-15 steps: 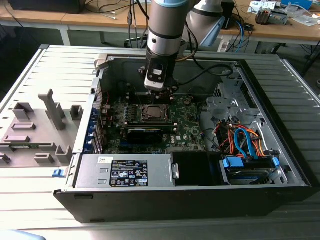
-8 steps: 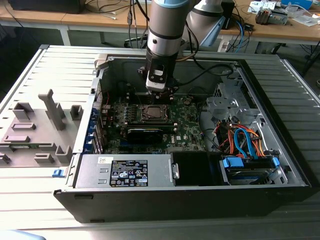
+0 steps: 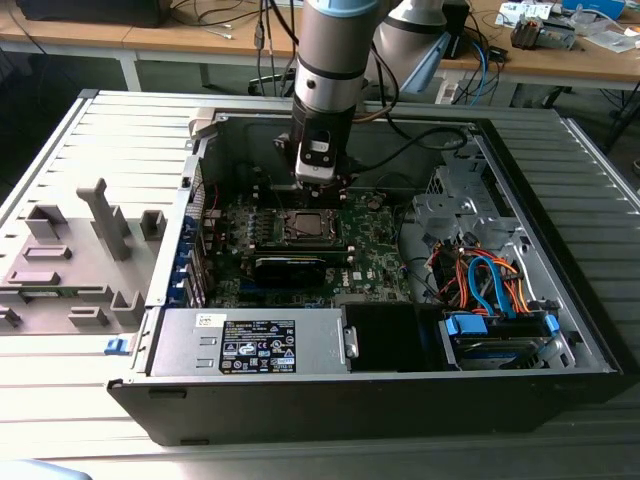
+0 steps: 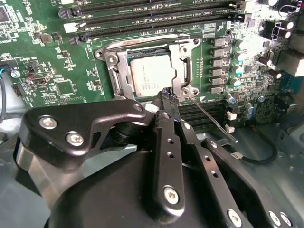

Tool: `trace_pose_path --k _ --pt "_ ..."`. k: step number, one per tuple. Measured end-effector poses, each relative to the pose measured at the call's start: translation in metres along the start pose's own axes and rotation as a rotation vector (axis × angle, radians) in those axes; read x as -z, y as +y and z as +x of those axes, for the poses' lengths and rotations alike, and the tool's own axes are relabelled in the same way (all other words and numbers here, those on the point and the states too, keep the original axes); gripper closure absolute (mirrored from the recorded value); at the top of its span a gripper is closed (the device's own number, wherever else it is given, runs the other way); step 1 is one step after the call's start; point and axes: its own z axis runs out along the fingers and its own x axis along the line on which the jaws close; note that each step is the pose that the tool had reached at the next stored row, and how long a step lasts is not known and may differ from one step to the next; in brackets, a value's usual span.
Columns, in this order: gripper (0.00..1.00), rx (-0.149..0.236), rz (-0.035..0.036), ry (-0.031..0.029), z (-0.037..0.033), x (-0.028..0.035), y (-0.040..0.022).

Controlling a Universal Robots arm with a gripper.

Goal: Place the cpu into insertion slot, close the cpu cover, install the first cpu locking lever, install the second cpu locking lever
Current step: 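Install the first cpu locking lever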

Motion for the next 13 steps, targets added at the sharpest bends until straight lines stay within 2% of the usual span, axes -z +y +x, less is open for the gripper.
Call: trace_pose_path --k 3,13 --pt "0.89 0.022 0.0014 0.0007 0.0000 0.0000 -0.0001" --pt "0.89 0.059 0.0017 0.0033 -0.0003 0.0000 -0.0004"
